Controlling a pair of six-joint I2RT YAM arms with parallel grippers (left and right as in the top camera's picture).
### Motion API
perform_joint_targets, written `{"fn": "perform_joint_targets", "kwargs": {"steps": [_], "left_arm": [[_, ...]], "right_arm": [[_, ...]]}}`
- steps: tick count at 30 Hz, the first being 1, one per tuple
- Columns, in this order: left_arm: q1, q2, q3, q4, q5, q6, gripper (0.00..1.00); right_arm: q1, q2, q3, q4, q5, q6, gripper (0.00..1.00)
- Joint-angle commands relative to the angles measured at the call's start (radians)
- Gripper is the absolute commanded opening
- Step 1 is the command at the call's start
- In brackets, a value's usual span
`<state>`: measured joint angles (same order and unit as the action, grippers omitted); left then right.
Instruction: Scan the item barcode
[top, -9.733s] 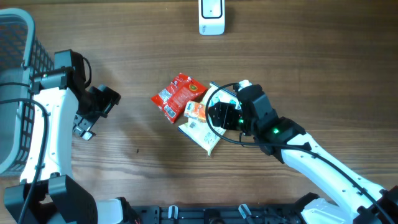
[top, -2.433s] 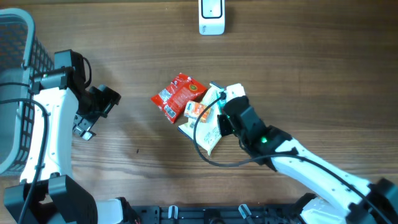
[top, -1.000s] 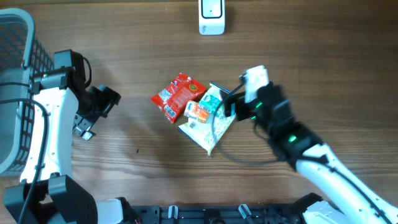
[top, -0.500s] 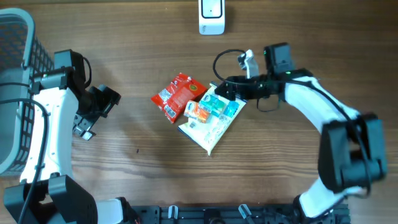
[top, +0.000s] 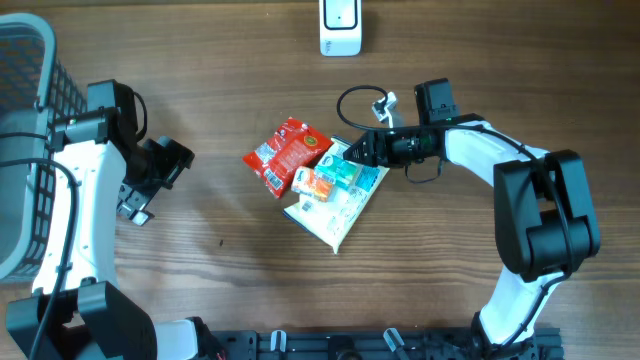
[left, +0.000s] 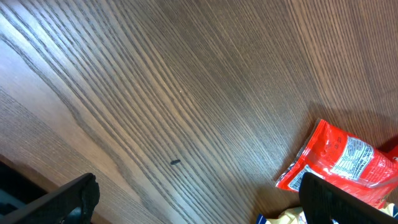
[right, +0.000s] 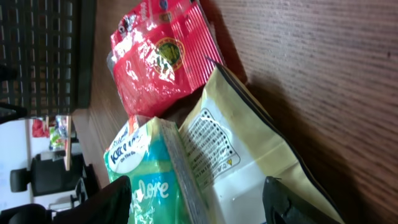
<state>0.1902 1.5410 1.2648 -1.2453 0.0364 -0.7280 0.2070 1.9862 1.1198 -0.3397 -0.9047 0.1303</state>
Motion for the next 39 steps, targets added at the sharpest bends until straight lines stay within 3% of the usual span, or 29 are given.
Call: {"fn": "perform_joint_targets", "kwargs": {"steps": [1, 6, 19, 23, 29, 31, 39], "left_arm": [[0.003, 0.0, -0.001, 0.0, 0.008, -0.01, 1.0], [0.003, 0.0, -0.001, 0.0, 0.008, -0.01, 1.0], [0.003, 0.0, -0.001, 0.0, 0.008, -0.01, 1.0], [0.003, 0.0, -0.001, 0.0, 0.008, -0.01, 1.0], [0.003, 0.0, -0.001, 0.0, 0.008, -0.01, 1.0], [0.003, 0.0, -0.001, 0.0, 0.008, -0.01, 1.0], [0.003, 0.0, -0.001, 0.0, 0.008, -0.01, 1.0]], "right_arm": [[0.003, -0.025, 0.045, -0.043, 0.069, 0.009, 0.71], [0.008, -0.106, 0.054, -0.062, 0.119, -0.033, 0.75], [0.159, -0.056, 0.05, -0.089, 0.243, -0.025, 0.7], [0.159, -0.056, 0.05, -0.15, 0.396, -0.025, 0.61], [0.159, -0.056, 0.05, -0.151, 0.364, -0.021, 0.25], [0.159, -0.056, 0.05, -0.15, 0.362, -0.006, 0.08], [0.127, -0.173, 0.055, -0.154, 0.333, 0.012, 0.04]]}}
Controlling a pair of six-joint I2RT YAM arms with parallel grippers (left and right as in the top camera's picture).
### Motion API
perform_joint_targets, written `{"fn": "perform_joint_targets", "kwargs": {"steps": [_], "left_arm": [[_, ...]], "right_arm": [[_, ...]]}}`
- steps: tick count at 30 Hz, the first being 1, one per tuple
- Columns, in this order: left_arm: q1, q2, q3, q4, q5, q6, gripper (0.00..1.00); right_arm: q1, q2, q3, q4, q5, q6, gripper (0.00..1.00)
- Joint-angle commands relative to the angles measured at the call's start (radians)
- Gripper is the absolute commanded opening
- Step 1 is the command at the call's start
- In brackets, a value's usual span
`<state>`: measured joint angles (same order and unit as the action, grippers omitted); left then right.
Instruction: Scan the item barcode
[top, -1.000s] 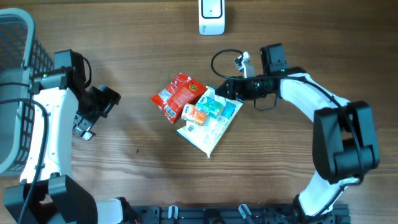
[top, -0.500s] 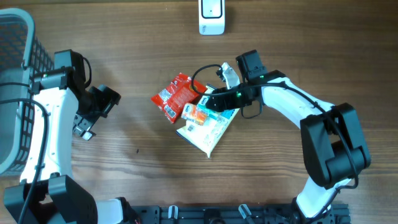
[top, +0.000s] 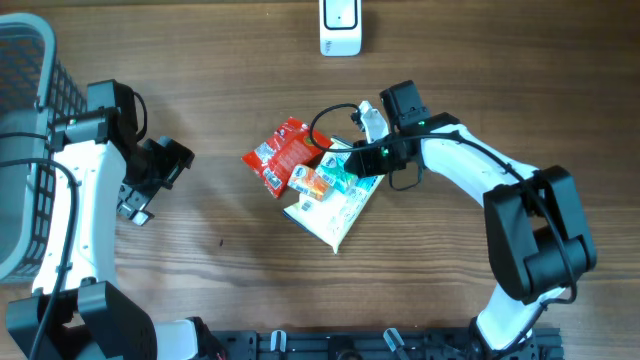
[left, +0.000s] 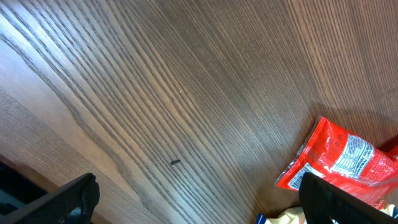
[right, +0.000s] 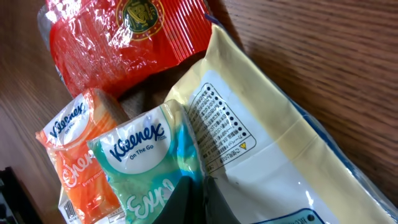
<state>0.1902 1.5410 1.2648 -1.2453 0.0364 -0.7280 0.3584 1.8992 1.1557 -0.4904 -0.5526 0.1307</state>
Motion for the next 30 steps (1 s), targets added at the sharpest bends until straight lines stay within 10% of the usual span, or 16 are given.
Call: {"fn": "perform_joint_targets", "kwargs": {"steps": [1, 15, 30], "left_arm": [[0.003, 0.0, -0.001, 0.0, 0.008, -0.01, 1.0], [0.003, 0.0, -0.001, 0.0, 0.008, -0.01, 1.0], [0.003, 0.0, -0.001, 0.0, 0.008, -0.01, 1.0]], "right_arm": [[-0.029, -0.102, 0.019, -0.005, -0.038, 0.011, 0.04], [-0.263, -0.122, 0.018, 0.229, -0.832, 0.151, 0.04], [-0.31, -0.059, 0.018, 1.268, -0.865, 1.345, 0.04]]}}
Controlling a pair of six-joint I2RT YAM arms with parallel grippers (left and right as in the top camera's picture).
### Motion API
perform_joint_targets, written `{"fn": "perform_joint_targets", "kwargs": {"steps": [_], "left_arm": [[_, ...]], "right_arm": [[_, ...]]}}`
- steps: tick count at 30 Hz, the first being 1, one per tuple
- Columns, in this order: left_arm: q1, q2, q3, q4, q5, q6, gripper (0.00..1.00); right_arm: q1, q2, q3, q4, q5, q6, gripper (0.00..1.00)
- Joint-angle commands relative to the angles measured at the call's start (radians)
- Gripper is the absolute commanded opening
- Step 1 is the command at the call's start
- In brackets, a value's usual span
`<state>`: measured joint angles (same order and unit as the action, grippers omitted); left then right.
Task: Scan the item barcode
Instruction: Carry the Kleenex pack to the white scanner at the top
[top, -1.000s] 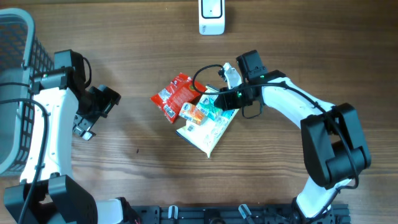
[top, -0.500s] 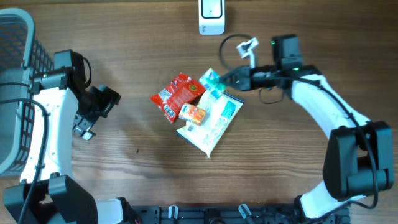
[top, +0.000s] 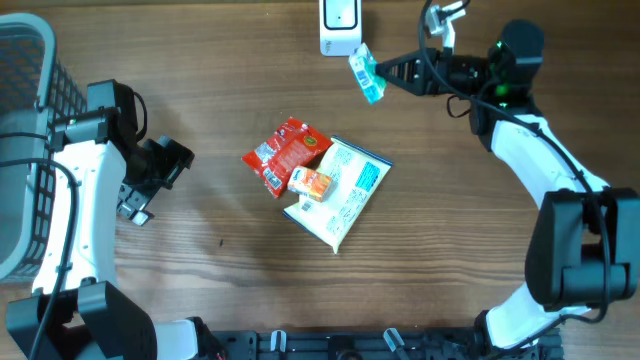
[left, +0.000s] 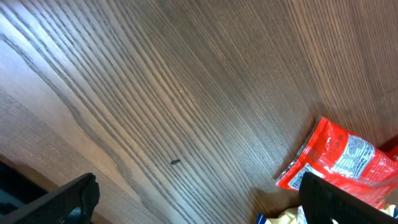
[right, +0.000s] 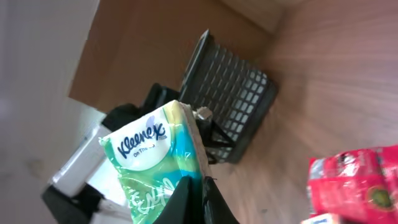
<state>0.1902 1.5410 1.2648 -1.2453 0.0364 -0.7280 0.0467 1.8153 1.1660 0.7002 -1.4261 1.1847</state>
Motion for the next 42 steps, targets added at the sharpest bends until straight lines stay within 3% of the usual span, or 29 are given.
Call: {"fn": "perform_joint_targets", "kwargs": {"steps": [1, 6, 21, 28, 31, 37, 40, 41, 42], "left_arm": [[0.003, 0.0, -0.001, 0.0, 0.008, -0.01, 1.0], [0.003, 0.0, -0.001, 0.0, 0.008, -0.01, 1.0], [0.003, 0.0, -0.001, 0.001, 0.008, -0.01, 1.0], [0.003, 0.0, -0.001, 0.0, 0.008, -0.01, 1.0], [0.003, 0.0, -0.001, 0.0, 0.008, -0.01, 1.0], [0.003, 0.0, -0.001, 0.0, 0.008, -0.01, 1.0], [0.003, 0.0, -0.001, 0.0, 0.008, -0.01, 1.0], [0.003, 0.0, -0.001, 0.0, 0.008, -0.01, 1.0], [0.003, 0.0, -0.001, 0.0, 0.008, -0.01, 1.0]], "right_arm": [[0.002, 0.025, 0.008, 0.096, 0.022, 0.325, 0.04], [0.002, 0.025, 0.007, 0.078, 0.107, 0.367, 0.04], [0.024, 0.029, 0.005, 0.01, 0.176, 0.3, 0.04], [0.041, 0.029, 0.005, -0.018, 0.315, 0.093, 0.05], [0.055, 0.028, 0.006, -0.129, 0.455, -0.058, 0.05], [0.115, 0.02, 0.077, -0.428, 0.894, -0.604, 0.05], [0.209, 0.021, 0.154, -0.544, 1.248, -0.903, 0.04], [0.249, 0.021, 0.161, -0.53, 1.354, -1.02, 0.04], [0.329, 0.027, 0.161, -0.475, 1.582, -1.196, 0.05]]}}
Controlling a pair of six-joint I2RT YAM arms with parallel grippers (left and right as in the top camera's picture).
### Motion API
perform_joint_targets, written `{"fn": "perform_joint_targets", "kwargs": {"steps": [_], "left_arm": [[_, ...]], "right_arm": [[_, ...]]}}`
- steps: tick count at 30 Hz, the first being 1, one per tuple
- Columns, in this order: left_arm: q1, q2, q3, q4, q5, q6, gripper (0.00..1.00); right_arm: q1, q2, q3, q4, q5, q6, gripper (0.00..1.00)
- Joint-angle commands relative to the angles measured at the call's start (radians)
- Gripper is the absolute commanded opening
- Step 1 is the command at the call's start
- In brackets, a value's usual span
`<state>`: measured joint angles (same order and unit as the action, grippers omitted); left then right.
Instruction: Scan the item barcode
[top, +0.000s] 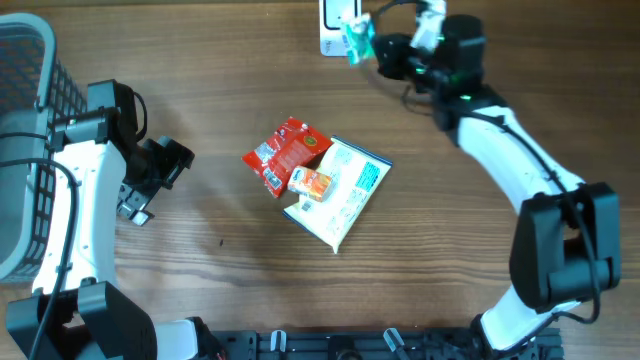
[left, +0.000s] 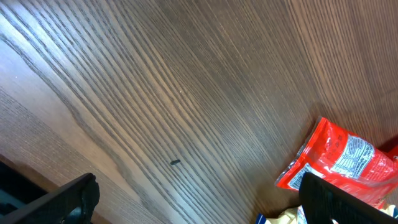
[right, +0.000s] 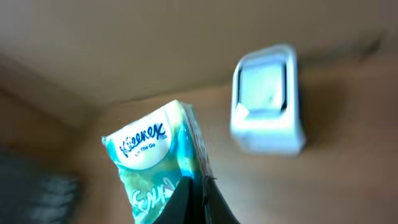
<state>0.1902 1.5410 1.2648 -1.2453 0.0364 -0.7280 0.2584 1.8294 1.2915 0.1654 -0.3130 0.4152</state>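
Observation:
My right gripper (right: 199, 193) is shut on a teal Kleenex tissue pack (right: 158, 155), held in the air at the table's far edge. In the overhead view the pack (top: 357, 38) hangs just right of the white barcode scanner (top: 335, 22). The right wrist view shows the scanner (right: 267, 102) beyond the pack, blurred. My left gripper (left: 193, 202) stands open over bare wood at the left, with the red snack bag (left: 339, 163) near its right finger.
A red snack bag (top: 285, 153), an orange tissue pack (top: 314, 184) and a white-and-blue pouch (top: 340, 195) lie in a heap at mid-table. A grey mesh basket (top: 22, 150) stands at the left edge.
My right gripper has moved left with the teal pack, from right of the scanner to right beside it. The wrist camera faced the basket then and faces the scanner now. Left arm unchanged.
My right gripper was open at the heap, next to the teal pack. Then it was shut on that pack among the other items. Later it held the pack high near the far edge, and now beside the scanner. The left arm stayed put.

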Motion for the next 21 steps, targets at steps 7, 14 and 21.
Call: {"fn": "perform_joint_targets", "kwargs": {"steps": [7, 14, 21], "left_arm": [[0.003, 0.0, -0.001, 0.0, 0.008, -0.01, 1.0], [0.003, 0.0, -0.001, 0.0, 0.008, -0.01, 1.0], [0.003, 0.0, -0.001, 0.0, 0.008, -0.01, 1.0]], "right_arm": [[0.232, 0.209, 0.036, 0.516, 0.758, -0.894, 0.05], [0.23, 0.385, 0.071, 0.726, 0.736, -1.181, 0.05], [0.212, 0.547, 0.227, 0.733, 0.723, -1.277, 0.05]]}}
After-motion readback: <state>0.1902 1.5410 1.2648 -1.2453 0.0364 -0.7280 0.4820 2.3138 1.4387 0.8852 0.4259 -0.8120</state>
